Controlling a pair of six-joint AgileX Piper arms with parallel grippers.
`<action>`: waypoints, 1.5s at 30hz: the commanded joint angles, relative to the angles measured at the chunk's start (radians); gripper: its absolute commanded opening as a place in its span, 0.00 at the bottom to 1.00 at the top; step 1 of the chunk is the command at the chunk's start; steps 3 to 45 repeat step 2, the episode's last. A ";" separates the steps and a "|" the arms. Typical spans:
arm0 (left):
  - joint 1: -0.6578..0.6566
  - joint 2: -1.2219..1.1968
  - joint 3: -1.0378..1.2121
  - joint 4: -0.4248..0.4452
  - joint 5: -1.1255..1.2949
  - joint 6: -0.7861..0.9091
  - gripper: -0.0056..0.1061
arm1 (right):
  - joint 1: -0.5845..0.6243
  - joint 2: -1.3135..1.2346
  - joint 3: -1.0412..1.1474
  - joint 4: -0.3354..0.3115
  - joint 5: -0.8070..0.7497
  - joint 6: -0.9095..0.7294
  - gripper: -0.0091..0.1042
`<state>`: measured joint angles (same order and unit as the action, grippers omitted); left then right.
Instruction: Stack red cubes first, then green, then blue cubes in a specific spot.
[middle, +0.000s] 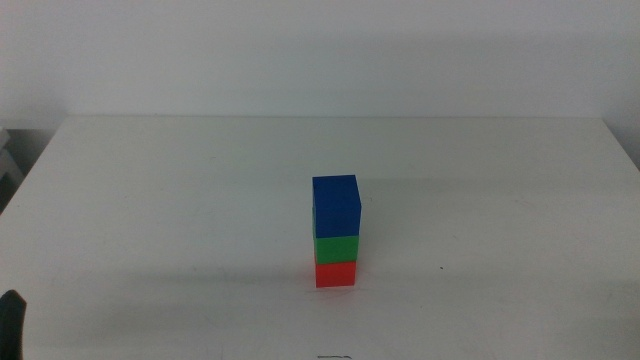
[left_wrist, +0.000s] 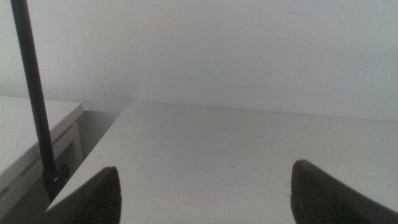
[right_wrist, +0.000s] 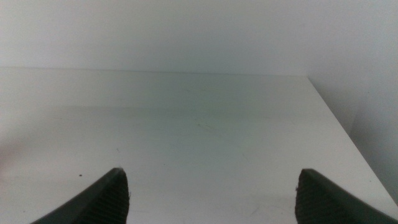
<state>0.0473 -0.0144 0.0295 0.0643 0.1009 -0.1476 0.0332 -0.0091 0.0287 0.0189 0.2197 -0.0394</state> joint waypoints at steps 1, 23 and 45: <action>0.003 -0.021 -0.004 -0.005 -0.085 -0.007 0.89 | 0.003 -0.023 -0.017 -0.005 -0.080 -0.008 0.89; 0.003 -0.021 -0.004 -0.005 -0.082 -0.007 0.89 | 0.003 -0.023 -0.017 -0.005 -0.080 -0.008 0.89; 0.003 -0.021 -0.004 -0.005 -0.082 -0.007 0.89 | 0.003 -0.023 -0.017 -0.005 -0.080 -0.008 0.89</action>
